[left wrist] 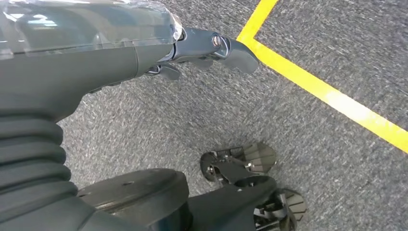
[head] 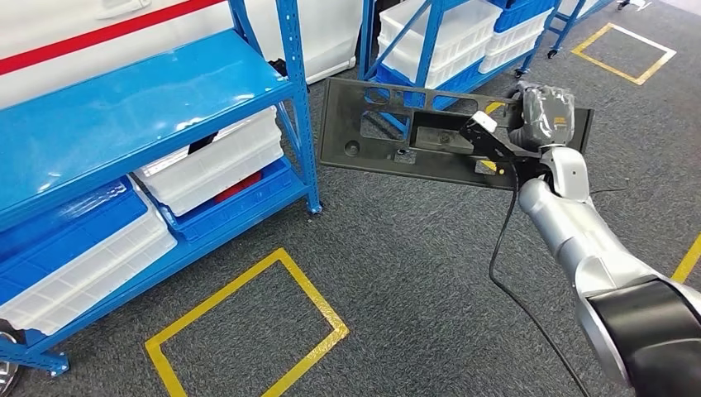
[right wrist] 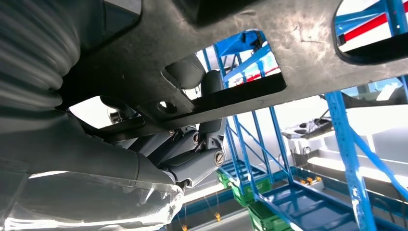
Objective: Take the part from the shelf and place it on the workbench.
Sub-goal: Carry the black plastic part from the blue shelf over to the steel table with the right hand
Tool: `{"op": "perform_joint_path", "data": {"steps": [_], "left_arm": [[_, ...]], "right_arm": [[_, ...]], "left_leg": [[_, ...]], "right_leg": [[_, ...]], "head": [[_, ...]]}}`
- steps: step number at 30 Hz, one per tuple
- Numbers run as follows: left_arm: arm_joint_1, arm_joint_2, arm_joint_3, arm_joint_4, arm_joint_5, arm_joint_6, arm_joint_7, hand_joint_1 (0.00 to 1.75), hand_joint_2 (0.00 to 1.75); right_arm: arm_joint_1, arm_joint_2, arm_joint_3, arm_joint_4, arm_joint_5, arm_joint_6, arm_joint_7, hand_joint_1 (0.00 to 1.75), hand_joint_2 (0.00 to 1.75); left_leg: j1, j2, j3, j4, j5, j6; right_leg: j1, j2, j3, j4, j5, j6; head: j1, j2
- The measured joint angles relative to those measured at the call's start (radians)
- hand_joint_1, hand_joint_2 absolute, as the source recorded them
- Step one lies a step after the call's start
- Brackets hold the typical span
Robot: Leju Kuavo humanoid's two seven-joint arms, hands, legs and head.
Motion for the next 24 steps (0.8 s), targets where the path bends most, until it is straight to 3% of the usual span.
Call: {"op": "perform_joint_path", "data": {"steps": [1, 3, 5, 6, 7, 8, 9, 11, 13, 16, 18, 21, 22, 23, 24], "left_arm": [[-0.001, 0.000, 0.000, 0.000, 0.000, 0.000, 0.001, 0.00, 1.75], [-0.004, -0.002, 0.000, 0.000, -0.004, 0.000, 0.002, 0.00, 1.75], [-0.003, -0.004, -0.001, 0.000, -0.013, -0.002, 0.006, 0.00, 1.75], [-0.002, -0.004, -0.001, 0.000, -0.017, -0.003, 0.009, 0.00, 1.75], [-0.001, -0.004, -0.002, 0.000, -0.021, -0.004, 0.012, 0.00, 1.75], [-0.002, -0.004, -0.003, 0.000, -0.024, -0.006, 0.016, 0.00, 1.75], [-0.005, -0.004, -0.005, 0.000, -0.029, -0.008, 0.019, 0.00, 1.75], [-0.011, -0.005, -0.011, 0.000, -0.041, -0.012, 0.026, 0.00, 1.75], [-0.017, -0.005, -0.017, 0.000, -0.055, -0.015, 0.032, 0.00, 1.75], [-0.024, -0.007, -0.026, 0.000, -0.069, -0.017, 0.038, 0.00, 1.75], [-0.028, -0.007, -0.032, 0.000, -0.073, -0.018, 0.041, 0.00, 1.75], [-0.029, -0.007, -0.037, 0.000, -0.082, -0.016, 0.045, 0.00, 1.75], [-0.029, -0.007, -0.040, 0.000, -0.089, -0.015, 0.046, 0.00, 1.75], [-0.030, -0.007, -0.043, 0.000, -0.096, -0.014, 0.046, 0.00, 1.75], [-0.031, -0.007, -0.047, 0.000, -0.104, -0.013, 0.047, 0.00, 1.75]], "right_arm": [[0.004, 0.001, 0.001, 0.004, 0.006, -0.004, 0.001, 1.75, 1.75], [0.013, -0.001, 0.002, 0.009, 0.020, -0.012, 0.006, 1.75, 1.75], [0.027, -0.002, 0.002, 0.010, 0.030, -0.015, 0.010, 1.75, 1.75], [0.038, -0.003, 0.001, 0.010, 0.032, -0.016, 0.010, 1.75, 1.75], [0.051, -0.005, 0.000, 0.010, 0.034, -0.016, 0.008, 1.75, 1.75], [0.065, -0.008, -0.002, 0.010, 0.035, -0.016, 0.005, 1.75, 1.75], [0.076, -0.013, -0.006, 0.010, 0.036, -0.016, 0.001, 1.75, 1.75], [0.091, -0.029, -0.019, 0.006, 0.032, -0.017, -0.012, 1.75, 1.75], [0.104, -0.047, -0.037, -0.004, 0.023, -0.018, -0.028, 1.75, 1.75], [0.137, -0.073, -0.065, -0.018, 0.011, -0.019, -0.047, 1.75, 1.75], [0.153, -0.079, -0.078, -0.027, 0.025, -0.020, -0.044, 1.75, 1.75], [0.166, -0.065, -0.095, -0.038, 0.082, -0.020, -0.019, 1.75, 1.75], [0.172, -0.057, -0.101, -0.039, 0.102, -0.020, -0.012, 1.75, 1.75], [0.178, -0.051, -0.108, -0.040, 0.120, -0.020, -0.008, 1.75, 1.75], [0.182, -0.046, -0.115, -0.040, 0.134, -0.020, -0.005, 1.75, 1.75]], "left_leg": [[0.000, 0.011, 0.002, -0.006, 0.004, 0.007], [0.002, 0.031, 0.007, -0.020, 0.014, 0.021], [0.000, 0.050, 0.008, -0.024, 0.017, 0.027], [-0.001, 0.060, 0.007, -0.024, 0.017, 0.027], [-0.001, 0.069, 0.007, -0.024, 0.016, 0.027], [-0.001, 0.078, 0.007, -0.023, 0.015, 0.027], [-0.001, 0.087, 0.007, -0.023, 0.014, 0.026], [-0.005, 0.100, 0.008, -0.020, 0.010, 0.021], [-0.011, 0.111, 0.009, -0.017, 0.005, 0.013], [-0.014, 0.123, 0.013, -0.016, -0.004, 0.000], [-0.012, 0.102, -0.001, 0.026, -0.037, -0.009], [-0.008, 0.064, -0.084, 0.217, -0.133, -0.015], [-0.008, 0.061, -0.108, 0.267, -0.146, -0.016], [-0.008, 0.060, -0.117, 0.279, -0.138, -0.016], [-0.008, 0.058, -0.106, 0.250, -0.111, -0.015]], "right_leg": [[-0.001, -0.002, -0.002, 0.001, -0.001, 0.007], [0.001, -0.041, -0.024, 0.045, -0.032, 0.015], [0.002, -0.090, -0.079, 0.166, -0.096, 0.020], [0.001, -0.099, -0.107, 0.229, -0.121, 0.022], [0.000, -0.105, -0.123, 0.269, -0.132, 0.024], [0.000, -0.108, -0.121, 0.271, -0.124, 0.024], [0.000, -0.113, -0.097, 0.231, -0.100, 0.024], [0.006, -0.143, -0.015, 0.087, -0.046, 0.015], [0.016, -0.165, 0.032, -0.002, -0.026, 0.002], [0.017, -0.149, 0.034, -0.013, -0.027, -0.013], [0.011, -0.134, 0.036, -0.019, -0.023, -0.025], [0.010, -0.107, 0.035, -0.020, -0.022, -0.037], [0.010, -0.096, 0.035, -0.019, -0.022, -0.037], [0.011, -0.085, 0.035, -0.018, -0.022, -0.037], [0.011, -0.075, 0.035, -0.016, -0.023, -0.037]], "head": [[0.000, 0.000], [0.000, 0.000], [0.001, 0.000], [0.000, 0.000], [0.000, 0.000], [0.000, 0.000], [0.000, 0.000], [0.000, 0.000], [0.000, 0.000], [0.000, 0.000], [0.000, 0.000], [0.000, 0.000], [0.000, 0.000], [0.000, 0.000], [0.000, 0.000]]}}
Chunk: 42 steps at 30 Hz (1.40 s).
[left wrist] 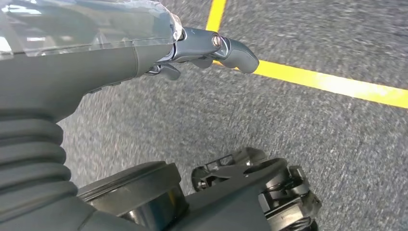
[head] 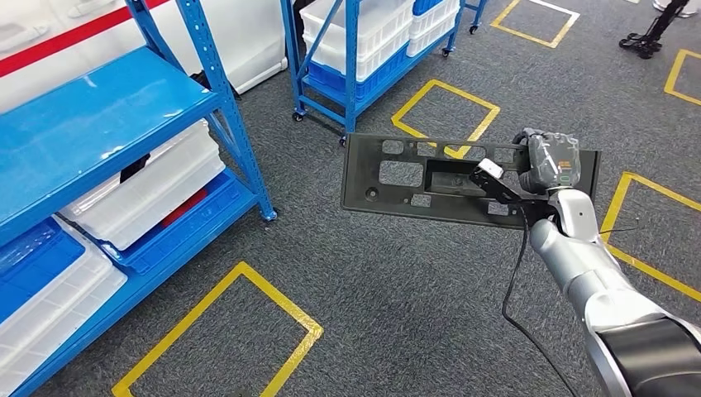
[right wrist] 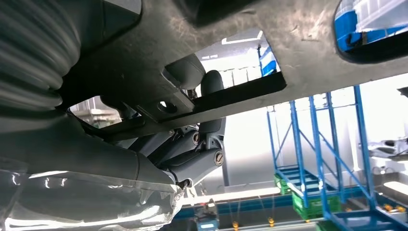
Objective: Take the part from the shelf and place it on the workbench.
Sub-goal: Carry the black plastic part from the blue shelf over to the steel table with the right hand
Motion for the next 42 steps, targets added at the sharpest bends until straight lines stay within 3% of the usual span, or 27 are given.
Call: {"op": "perform_joint_path", "data": {"steps": [2, 4, 5, 7, 9, 11, 12, 13, 14, 15, 17, 19, 20, 22, 24, 25, 27, 28, 29, 30, 31, 32, 34, 36, 38, 40, 42], "left_arm": [[-0.002, 0.001, -0.009, 0.000, -0.012, 0.001, 0.003, 0.00, 1.75], [-0.004, 0.002, -0.017, 0.000, -0.019, 0.000, 0.006, 0.00, 1.75], [-0.005, 0.002, -0.020, 0.000, -0.022, -0.002, 0.007, 0.00, 1.75], [-0.006, 0.003, -0.025, 0.000, -0.028, -0.010, 0.008, 0.00, 1.75], [-0.008, 0.004, -0.034, 0.000, -0.036, -0.019, 0.008, 0.00, 1.75], [-0.007, 0.004, -0.042, 0.000, -0.045, -0.028, 0.008, 0.00, 1.75], [-0.007, 0.004, -0.045, 0.000, -0.049, -0.032, 0.008, 0.00, 1.75], [-0.006, 0.004, -0.048, 0.000, -0.053, -0.036, 0.008, 0.00, 1.75], [-0.006, 0.004, -0.052, 0.000, -0.057, -0.039, 0.008, 0.00, 1.75], [-0.006, 0.004, -0.056, 0.000, -0.060, -0.043, 0.008, 0.00, 1.75], [-0.007, 0.004, -0.064, 0.000, -0.064, -0.051, 0.007, 0.00, 1.75], [-0.007, 0.004, -0.069, 0.000, -0.066, -0.058, 0.003, 0.00, 1.75], [-0.007, 0.004, -0.069, 0.000, -0.067, -0.061, 0.000, 0.00, 1.75], [-0.008, 0.003, -0.071, 0.000, -0.071, -0.065, -0.004, 0.00, 1.75], [-0.010, 0.003, -0.077, 0.000, -0.080, -0.069, -0.007, 0.00, 1.75], [-0.010, 0.003, -0.081, 0.000, -0.085, -0.069, -0.008, 0.00, 1.75], [-0.010, 0.002, -0.089, 0.000, -0.094, -0.070, -0.006, 0.00, 1.75], [-0.010, 0.002, -0.092, 0.000, -0.098, -0.070, -0.004, 0.00, 1.75], [-0.010, 0.001, -0.095, 0.000, -0.102, -0.070, -0.003, 0.00, 1.75], [-0.010, 0.001, -0.098, 0.000, -0.106, -0.070, -0.002, 0.00, 1.75], [-0.010, 0.001, -0.100, 0.000, -0.110, -0.069, -0.002, 0.00, 1.75], [-0.010, 0.000, -0.103, 0.000, -0.112, -0.067, -0.002, 0.00, 1.75], [-0.010, 0.000, -0.109, 0.000, -0.114, -0.064, -0.002, 0.00, 1.75], [-0.009, -0.002, -0.113, 0.000, -0.114, -0.060, -0.003, 0.00, 1.75], [-0.009, -0.003, -0.114, 0.000, -0.114, -0.059, -0.003, 0.00, 1.75], [-0.010, -0.004, -0.115, 0.000, -0.113, -0.061, -0.006, 0.00, 1.75], [-0.009, -0.006, -0.115, 0.000, -0.112, -0.065, -0.009, 0.00, 1.75]], "right_arm": [[0.006, 0.007, -0.014, -0.001, 0.017, 0.000, 0.001, 1.75, 1.75], [0.008, 0.011, -0.027, -0.003, 0.025, -0.001, 0.001, 1.75, 1.75], [0.011, 0.012, -0.033, -0.003, 0.028, -0.001, 0.001, 1.75, 1.75], [0.018, 0.013, -0.044, -0.003, 0.036, -0.002, -0.001, 1.75, 1.75], [0.024, 0.013, -0.053, -0.004, 0.046, -0.002, -0.001, 1.75, 1.75], [0.025, 0.015, -0.058, -0.006, 0.056, -0.003, 0.002, 1.75, 1.75], [0.027, 0.017, -0.061, -0.006, 0.062, -0.003, 0.006, 1.75, 1.75], [0.032, 0.019, -0.064, -0.007, 0.067, -0.003, 0.010, 1.75, 1.75], [0.038, 0.020, -0.067, -0.008, 0.072, -0.003, 0.014, 1.75, 1.75], [0.043, 0.020, -0.072, -0.010, 0.076, -0.003, 0.016, 1.75, 1.75], [0.049, 0.020, -0.080, -0.015, 0.079, -0.003, 0.017, 1.75, 1.75], [0.046, 0.021, -0.085, -0.019, 0.081, -0.003, 0.018, 1.75, 1.75], [0.046, 0.022, -0.086, -0.020, 0.082, -0.003, 0.018, 1.75, 1.75], [0.049, 0.023, -0.090, -0.021, 0.085, -0.004, 0.018, 1.75, 1.75], [0.053, 0.023, -0.093, -0.023, 0.087, -0.004, 0.017, 1.75, 1.75], [0.055, 0.023, -0.095, -0.026, 0.088, -0.004, 0.016, 1.75, 1.75], [0.059, 0.025, -0.099, -0.030, 0.094, -0.004, 0.017, 1.75, 1.75], [0.064, 0.026, -0.100, -0.031, 0.099, -0.004, 0.018, 1.75, 1.75], [0.069, 0.027, -0.101, -0.031, 0.104, -0.004, 0.020, 1.75, 1.75], [0.074, 0.028, -0.102, -0.031, 0.110, -0.004, 0.023, 1.75, 1.75], [0.078, 0.029, -0.103, -0.033, 0.116, -0.004, 0.025, 1.75, 1.75], [0.081, 0.030, -0.104, -0.034, 0.119, -0.004, 0.028, 1.75, 1.75], [0.083, 0.032, -0.106, -0.036, 0.121, -0.004, 0.028, 1.75, 1.75], [0.081, 0.032, -0.108, -0.035, 0.119, -0.004, 0.024, 1.75, 1.75], [0.081, 0.032, -0.110, -0.032, 0.116, -0.004, 0.017, 1.75, 1.75], [0.074, 0.031, -0.112, -0.025, 0.114, -0.004, 0.013, 1.75, 1.75], [0.062, 0.033, -0.112, -0.017, 0.110, -0.004, 0.012, 1.75, 1.75]], "left_leg": [[0.001, -0.020, 0.058, -0.135, 0.074, 0.006], [0.002, -0.044, 0.102, -0.235, 0.110, 0.012], [0.001, -0.050, 0.108, -0.250, 0.110, 0.015], [0.001, -0.039, 0.111, -0.259, 0.115, 0.024], [0.002, -0.026, 0.116, -0.272, 0.123, 0.038], [0.002, -0.012, 0.118, -0.278, 0.127, 0.045], [0.002, -0.005, 0.118, -0.278, 0.127, 0.046], [0.001, 0.001, 0.117, -0.278, 0.126, 0.046], [0.001, 0.008, 0.118, -0.278, 0.126, 0.046], [0.001, 0.014, 0.118, -0.277, 0.125, 0.045], [0.000, 0.025, 0.120, -0.274, 0.119, 0.040], [-0.005, 0.036, 0.120, -0.268, 0.113, 0.032], [-0.008, 0.042, 0.120, -0.267, 0.111, 0.027], [-0.009, 0.053, 0.121, -0.267, 0.107, 0.018], [-0.006, 0.043, 0.114, -0.244, 0.085, 0.008], [-0.005, 0.031, 0.098, -0.205, 0.059, 0.004], [-0.002, 0.008, 0.038, -0.070, -0.007, 0.002], [-0.002, 0.004, 0.007, -0.006, -0.029, 0.001], [-0.002, 0.003, -0.012, 0.031, -0.033, 0.001], [-0.002, 0.002, -0.014, 0.026, -0.016, 0.002], [-0.001, -0.001, 0.004, -0.020, 0.018, 0.004], [-0.001, -0.009, 0.034, -0.091, 0.059, 0.008], [0.002, -0.039, 0.086, -0.211, 0.107, 0.015], [0.001, -0.053, 0.100, -0.248, 0.111, 0.019], [0.000, -0.040, 0.102, -0.257, 0.118, 0.028], [0.002, -0.027, 0.105, -0.269, 0.127, 0.040], [0.001, -0.015, 0.106, -0.274, 0.130, 0.046]], "right_leg": [[0.000, 0.017, 0.000, 0.006, -0.002, 0.004], [0.000, 0.031, -0.005, 0.012, -0.003, 0.013], [-0.001, 0.037, -0.009, 0.012, -0.002, 0.018], [-0.004, 0.044, -0.012, 0.010, 0.001, 0.032], [-0.005, 0.018, -0.025, 0.036, -0.019, 0.043], [-0.007, -0.018, -0.073, 0.141, -0.077, 0.051], [-0.008, -0.025, -0.106, 0.210, -0.107, 0.055], [-0.010, -0.029, -0.132, 0.266, -0.125, 0.059], [-0.012, -0.031, -0.142, 0.289, -0.125, 0.061], [-0.013, -0.034, -0.132, 0.270, -0.106, 0.062], [-0.012, -0.056, -0.063, 0.139, -0.043, 0.059], [-0.002, -0.082, -0.009, 0.030, -0.011, 0.047], [0.003, -0.088, -0.002, 0.012, -0.012, 0.040], [0.005, -0.073, -0.004, 0.009, -0.011, 0.026], [0.001, -0.059, -0.001, 0.003, -0.007, 0.013], [-0.001, -0.053, 0.000, 0.000, -0.005, 0.006], [0.000, -0.040, 0.001, 0.000, -0.005, 0.000], [0.001, -0.032, 0.001, 0.000, -0.005, -0.001], [0.001, -0.023, 0.001, 0.001, -0.005, -0.001], [0.002, -0.013, 0.001, 0.002, -0.005, -0.001], [0.002, -0.004, 0.001, 0.004, -0.006, 0.000], [0.001, 0.005, 0.001, 0.007, -0.007, 0.001], [0.003, 0.021, -0.004, 0.013, -0.009, 0.008], [0.000, 0.036, -0.013, 0.016, -0.006, 0.021], [-0.005, 0.044, -0.018, 0.015, -0.003, 0.035], [-0.006, 0.019, -0.036, 0.050, -0.028, 0.045], [-0.007, -0.016, -0.084, 0.153, -0.085, 0.053]], "head": [[0.000, 0.000], [0.000, 0.000], [0.000, 0.000], [0.000, 0.000], [0.000, 0.000], [0.000, 0.000], [0.000, 0.000], [0.000, 0.000], [0.000, 0.000], [0.000, 0.000], [0.000, 0.000], [0.000, 0.000], [0.000, 0.000], [0.000, 0.000], [0.000, 0.000], [0.000, 0.000], [0.000, 0.000], [0.000, 0.000], [0.000, 0.000], [0.000, 0.000], [0.000, 0.000], [0.000, 0.000], [0.000, 0.000], [0.000, 0.000], [0.000, 0.000], [0.000, 0.000], [0.000, 0.000]]}}
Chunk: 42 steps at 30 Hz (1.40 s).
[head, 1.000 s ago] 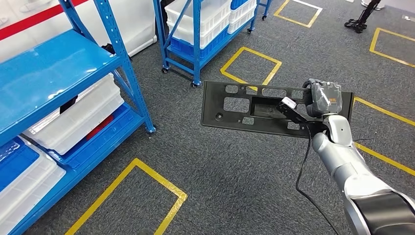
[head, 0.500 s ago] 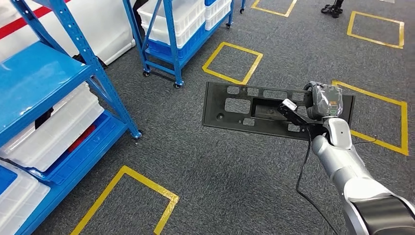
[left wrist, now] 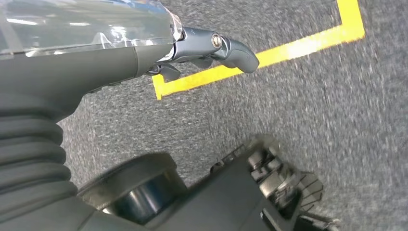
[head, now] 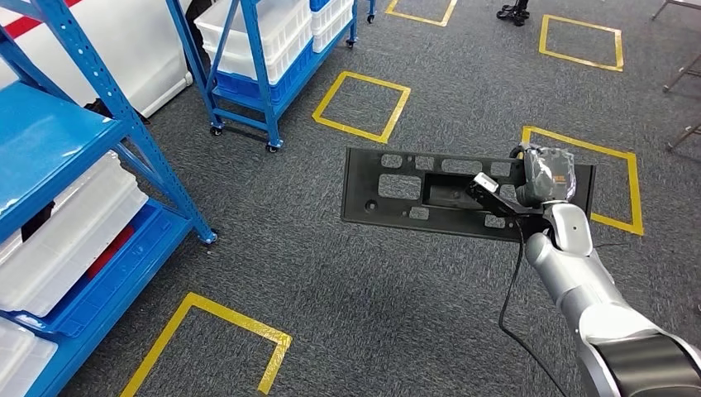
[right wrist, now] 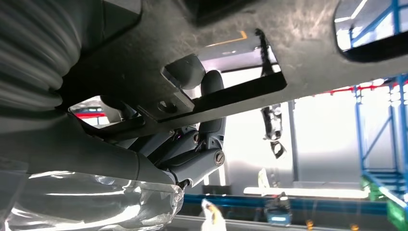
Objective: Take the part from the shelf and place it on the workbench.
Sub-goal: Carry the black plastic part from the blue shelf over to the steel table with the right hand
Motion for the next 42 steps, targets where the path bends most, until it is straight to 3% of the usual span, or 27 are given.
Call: {"op": "perform_joint_path", "data": {"steps": [2, 3, 4, 5, 7, 9, 12, 14, 16, 17, 18, 19, 22, 24, 26, 28, 29, 31, 33, 34, 35, 37, 38, 40, 42], "left_arm": [[0.003, 0.000, 0.000, 0.000, 0.003, -0.003, -0.005, 0.00, 1.75], [0.004, 0.000, 0.000, 0.000, 0.007, -0.004, -0.009, 0.00, 1.75], [0.005, 0.000, 0.000, 0.000, 0.012, -0.007, -0.014, 0.00, 1.75], [0.005, 0.000, 0.000, 0.000, 0.018, -0.012, -0.019, 0.00, 1.75], [0.006, 0.000, 0.001, 0.000, 0.027, -0.021, -0.029, 0.00, 1.75], [0.009, 0.000, 0.001, 0.000, 0.030, -0.025, -0.036, 0.00, 1.75], [0.015, -0.001, 0.001, 0.000, 0.029, -0.027, -0.038, 0.00, 1.75], [0.016, 0.000, 0.001, 0.000, 0.026, -0.027, -0.037, 0.00, 1.75], [0.019, 0.000, 0.001, 0.000, 0.023, -0.027, -0.036, 0.00, 1.75], [0.021, 0.000, 0.001, 0.000, 0.021, -0.027, -0.035, 0.00, 1.75], [0.022, 0.000, 0.001, 0.000, 0.020, -0.027, -0.034, 0.00, 1.75], [0.023, 0.000, 0.001, 0.000, 0.019, -0.027, -0.034, 0.00, 1.75], [0.021, 0.001, 0.001, 0.000, 0.019, -0.025, -0.031, 0.00, 1.75], [0.021, 0.002, 0.002, 0.000, 0.019, -0.022, -0.029, 0.00, 1.75], [0.021, 0.002, 0.003, 0.000, 0.019, -0.019, -0.028, 0.00, 1.75], [0.020, 0.002, 0.004, 0.000, 0.017, -0.016, -0.027, 0.00, 1.75], [0.019, 0.002, 0.004, 0.000, 0.016, -0.015, -0.026, 0.00, 1.75], [0.021, 0.002, 0.004, 0.000, 0.013, -0.013, -0.023, 0.00, 1.75], [0.023, 0.002, 0.004, 0.000, 0.010, -0.012, -0.019, 0.00, 1.75], [0.023, 0.002, 0.004, 0.000, 0.009, -0.011, -0.019, 0.00, 1.75], [0.023, 0.002, 0.004, 0.000, 0.009, -0.011, -0.019, 0.00, 1.75], [0.022, 0.002, 0.005, 0.000, 0.009, -0.010, -0.023, 0.00, 1.75], [0.022, 0.002, 0.006, 0.000, 0.009, -0.009, -0.026, 0.00, 1.75], [0.022, 0.001, 0.006, 0.000, 0.009, -0.008, -0.031, 0.00, 1.75], [0.022, 0.001, 0.007, 0.000, 0.009, -0.008, -0.034, 0.00, 1.75]], "right_arm": [[-0.007, 0.004, 0.000, 0.010, -0.002, 0.000, 0.000, 1.75, 1.75], [-0.009, 0.007, 0.001, 0.016, -0.002, 0.000, 0.000, 1.75, 1.75], [-0.013, 0.011, 0.002, 0.023, -0.001, 0.000, 0.000, 1.75, 1.75], [-0.020, 0.015, 0.004, 0.030, -0.001, 0.000, 0.000, 1.75, 1.75], [-0.042, 0.026, 0.008, 0.043, 0.000, 0.001, 0.000, 1.75, 1.75], [-0.061, 0.037, 0.011, 0.053, 0.000, 0.002, 0.001, 1.75, 1.75], [-0.073, 0.049, 0.016, 0.068, 0.001, 0.001, 0.004, 1.75, 1.75], [-0.081, 0.057, 0.020, 0.076, 0.001, 0.001, 0.007, 1.75, 1.75], [-0.086, 0.065, 0.023, 0.083, 0.001, 0.000, 0.009, 1.75, 1.75], [-0.086, 0.068, 0.025, 0.086, 0.000, 0.000, 0.009, 1.75, 1.75], [-0.085, 0.070, 0.026, 0.089, 0.000, 0.000, 0.010, 1.75, 1.75], [-0.084, 0.071, 0.027, 0.091, 0.000, 0.000, 0.010, 1.75, 1.75], [-0.086, 0.074, 0.030, 0.098, 0.000, 0.000, 0.012, 1.75, 1.75], [-0.086, 0.074, 0.031, 0.102, -0.002, 0.000, 0.017, 1.75, 1.75], [-0.080, 0.071, 0.031, 0.103, 0.000, 0.000, 0.021, 1.75, 1.75], [-0.072, 0.064, 0.031, 0.101, 0.005, 0.000, 0.023, 1.75, 1.75], [-0.071, 0.059, 0.031, 0.100, 0.007, -0.001, 0.022, 1.75, 1.75], [-0.072, 0.052, 0.031, 0.100, 0.006, -0.001, 0.018, 1.75, 1.75], [-0.070, 0.043, 0.031, 0.102, -0.001, -0.001, 0.010, 1.75, 1.75], [-0.069, 0.036, 0.031, 0.103, -0.007, -0.001, 0.004, 1.75, 1.75], [-0.069, 0.029, 0.031, 0.104, -0.013, -0.001, -0.003, 1.75, 1.75], [-0.073, 0.013, 0.031, 0.100, -0.022, -0.001, -0.013, 1.75, 1.75], [-0.075, 0.007, 0.031, 0.097, -0.025, -0.001, -0.016, 1.75, 1.75], [-0.074, -0.003, 0.031, 0.085, -0.020, -0.001, -0.013, 1.75, 1.75], [-0.064, -0.013, 0.029, 0.065, -0.002, -0.001, -0.004, 1.75, 1.75]], "left_leg": [[-0.001, 0.012, 0.000, 0.001, -0.001, 0.001], [-0.002, 0.017, 0.000, 0.002, -0.003, 0.001], [-0.002, 0.022, 0.000, 0.003, -0.004, 0.000], [-0.002, 0.027, 0.001, 0.006, -0.007, -0.003], [-0.004, 0.037, 0.000, 0.011, -0.012, -0.010], [-0.008, 0.047, -0.001, 0.012, -0.015, -0.019], [-0.008, 0.050, -0.001, 0.019, -0.027, -0.034], [-0.005, 0.032, -0.029, 0.088, -0.071, -0.042], [-0.003, 0.019, -0.092, 0.223, -0.132, -0.045], [-0.002, 0.017, -0.121, 0.280, -0.149, -0.046], [-0.002, 0.017, -0.137, 0.305, -0.147, -0.047], [-0.002, 0.016, -0.134, 0.291, -0.125, -0.046], [0.001, -0.011, -0.052, 0.098, -0.024, -0.038], [0.001, -0.031, -0.022, 0.031, -0.006, -0.032], [0.000, -0.025, -0.018, 0.022, -0.003, -0.024], [0.001, -0.014, -0.012, 0.009, 0.005, -0.011], [0.003, -0.008, -0.010, 0.003, 0.009, -0.006], [0.002, 0.003, -0.010, 0.000, 0.011, -0.001], [0.001, 0.014, -0.011, 0.001, 0.010, -0.001], [0.001, 0.019, -0.011, 0.001, 0.009, -0.002], [0.001, 0.023, -0.011, 0.003, 0.008, -0.003], [-0.001, 0.030, -0.010, 0.007, 0.004, -0.009], [-0.004, 0.034, -0.011, 0.009, 0.002, -0.013], [-0.007, 0.041, -0.011, 0.011, -0.001, -0.022], [-0.006, 0.047, -0.011, 0.014, -0.007, -0.031]], "right_leg": [[-0.004, -0.011, -0.046, 0.102, -0.036, 0.006], [-0.006, -0.014, -0.050, 0.112, -0.031, 0.007], [-0.008, -0.017, -0.035, 0.086, -0.008, 0.008], [-0.008, -0.023, -0.004, 0.027, 0.025, 0.006], [0.000, -0.050, 0.057, -0.091, 0.065, -0.004], [0.011, -0.065, 0.078, -0.136, 0.066, -0.019], [0.010, -0.048, 0.080, -0.144, 0.069, -0.037], [0.005, -0.039, 0.084, -0.150, 0.072, -0.050], [0.008, -0.027, 0.085, -0.150, 0.072, -0.057], [0.009, -0.020, 0.085, -0.149, 0.072, -0.058], [0.010, -0.012, 0.085, -0.148, 0.072, -0.058], [0.010, -0.004, 0.085, -0.146, 0.071, -0.058], [0.011, 0.020, 0.083, -0.138, 0.067, -0.052], [0.010, 0.033, 0.077, -0.135, 0.069, -0.041], [0.007, 0.045, 0.073, -0.138, 0.073, -0.027], [0.005, 0.033, 0.066, -0.121, 0.059, -0.016], [0.005, 0.020, 0.051, -0.089, 0.038, -0.012], [0.003, -0.005, -0.007, 0.034, -0.026, -0.003], [-0.001, -0.012, -0.052, 0.131, -0.056, 0.004], [-0.003, -0.014, -0.048, 0.125, -0.042, 0.005], [-0.004, -0.018, -0.024, 0.080, -0.014, 0.006], [0.000, -0.042, 0.051, -0.062, 0.045, 0.001], [0.003, -0.050, 0.076, -0.112, 0.059, -0.006], [0.012, -0.052, 0.088, -0.144, 0.060, -0.019], [0.010, -0.041, 0.088, -0.147, 0.063, -0.031]], "head": [[0.000, 0.000], [0.000, 0.000], [0.000, 0.000], [0.000, 0.000], [0.000, 0.000], [0.000, 0.000], [0.000, 0.000], [0.000, 0.000], [0.000, 0.000], [0.000, 0.000], [0.000, 0.000], [0.000, 0.000], [0.000, 0.000], [0.000, 0.000], [0.000, 0.000], [0.000, 0.000], [0.000, 0.000], [0.000, 0.000], [0.000, 0.000], [0.000, 0.000], [0.000, 0.000], [0.000, 0.000], [0.000, 0.000], [0.000, 0.000], [0.000, 0.000]]}}
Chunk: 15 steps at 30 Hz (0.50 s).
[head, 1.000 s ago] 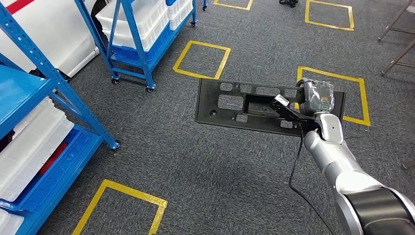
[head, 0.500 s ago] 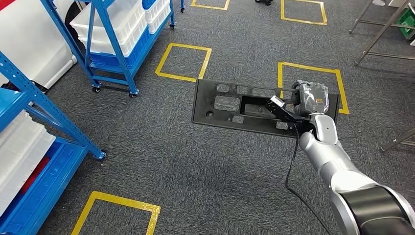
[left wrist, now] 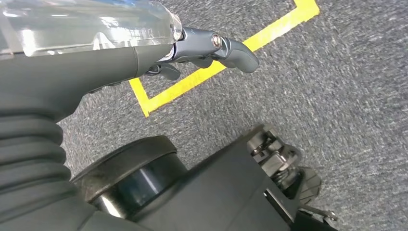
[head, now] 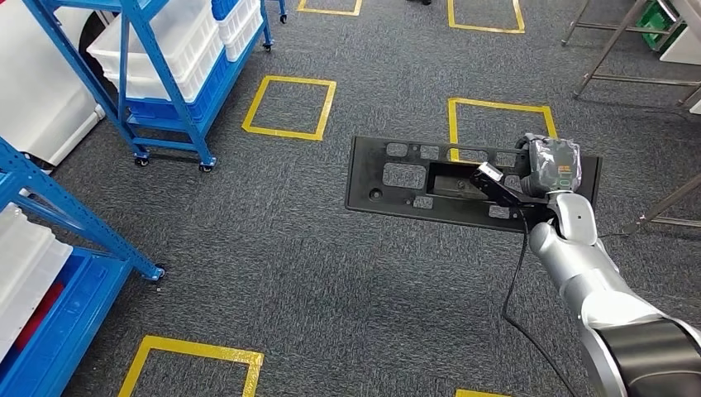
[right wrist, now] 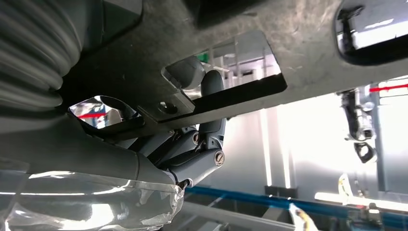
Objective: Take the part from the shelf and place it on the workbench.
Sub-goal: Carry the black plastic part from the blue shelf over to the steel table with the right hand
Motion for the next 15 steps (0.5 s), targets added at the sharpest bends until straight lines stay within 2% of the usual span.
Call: {"op": "perform_joint_path", "data": {"steps": [2, 5, 6, 7, 8, 10, 11, 12, 13, 15], "left_arm": [[0.000, 0.000, 0.001, 0.000, -0.001, 0.000, -0.001, 0.00, 1.75], [0.001, 0.000, 0.003, 0.000, -0.004, -0.002, 0.000, 0.00, 1.75], [0.001, 0.000, 0.004, 0.000, -0.006, -0.004, 0.000, 0.00, 1.75], [0.001, 0.000, 0.006, 0.000, -0.007, -0.005, 0.000, 0.00, 1.75], [0.001, 0.000, 0.008, 0.000, -0.008, -0.006, 0.000, 0.00, 1.75], [0.001, 0.000, 0.012, 0.000, -0.009, -0.006, -0.001, 0.00, 1.75], [0.002, 0.000, 0.014, 0.000, -0.010, -0.006, -0.001, 0.00, 1.75], [0.002, 0.000, 0.016, 0.000, -0.010, -0.006, -0.002, 0.00, 1.75], [0.003, 0.001, 0.017, 0.000, -0.010, -0.006, -0.003, 0.00, 1.75], [0.002, 0.000, 0.018, 0.000, -0.011, -0.006, -0.006, 0.00, 1.75]], "right_arm": [[0.014, -0.006, -0.004, -0.029, 0.031, 0.000, 0.010, 1.75, 1.75], [0.049, -0.008, -0.017, -0.080, 0.090, 0.000, 0.014, 1.75, 1.75], [0.068, -0.008, -0.023, -0.097, 0.110, 0.000, 0.014, 1.75, 1.75], [0.089, -0.008, -0.029, -0.115, 0.131, 0.000, 0.013, 1.75, 1.75], [0.111, -0.008, -0.035, -0.136, 0.152, 0.000, 0.011, 1.75, 1.75], [0.153, -0.008, -0.046, -0.179, 0.187, 0.000, 0.008, 1.75, 1.75], [0.171, -0.008, -0.050, -0.199, 0.202, 0.000, 0.007, 1.75, 1.75], [0.188, -0.007, -0.053, -0.216, 0.213, 0.000, 0.006, 1.75, 1.75], [0.206, -0.007, -0.056, -0.230, 0.221, 0.000, 0.006, 1.75, 1.75], [0.244, -0.010, -0.064, -0.259, 0.229, 0.000, 0.005, 1.75, 1.75]], "left_leg": [[0.002, -0.010, -0.018, 0.046, -0.033, -0.008], [0.005, -0.028, -0.105, 0.237, -0.125, -0.013], [0.005, -0.029, -0.128, 0.283, -0.136, -0.013], [0.005, -0.030, -0.134, 0.292, -0.128, -0.013], [0.005, -0.031, -0.121, 0.260, -0.101, -0.011], [0.005, -0.049, -0.058, 0.123, -0.031, -0.004], [0.005, -0.060, -0.030, 0.064, -0.010, -0.001], [0.005, -0.070, -0.012, 0.026, 0.000, 0.002], [0.004, -0.075, -0.005, 0.013, -0.002, 0.005], [0.004, -0.067, -0.001, 0.002, 0.002, 0.014]], "right_leg": [[-0.004, 0.009, 0.003, -0.005, 0.004, -0.014], [-0.001, 0.025, 0.005, -0.006, 0.003, -0.025], [0.000, 0.031, 0.005, -0.005, 0.003, -0.026], [0.001, 0.038, 0.006, -0.004, 0.002, -0.027], [0.002, 0.045, 0.008, -0.003, 0.001, -0.026], [0.003, 0.058, 0.009, 0.002, -0.004, -0.022], [0.003, 0.064, 0.008, 0.005, -0.006, -0.019], [0.004, 0.070, 0.006, 0.007, -0.006, -0.014], [0.003, 0.075, 0.004, 0.007, -0.006, -0.009], [-0.001, 0.082, 0.002, 0.005, -0.005, 0.004]], "head": [[0.000, 0.000], [0.000, 0.000], [0.000, 0.000], [0.000, 0.000], [0.000, 0.000], [0.000, 0.000], [0.000, 0.000], [0.000, 0.000], [0.000, 0.000], [0.000, 0.000]]}}
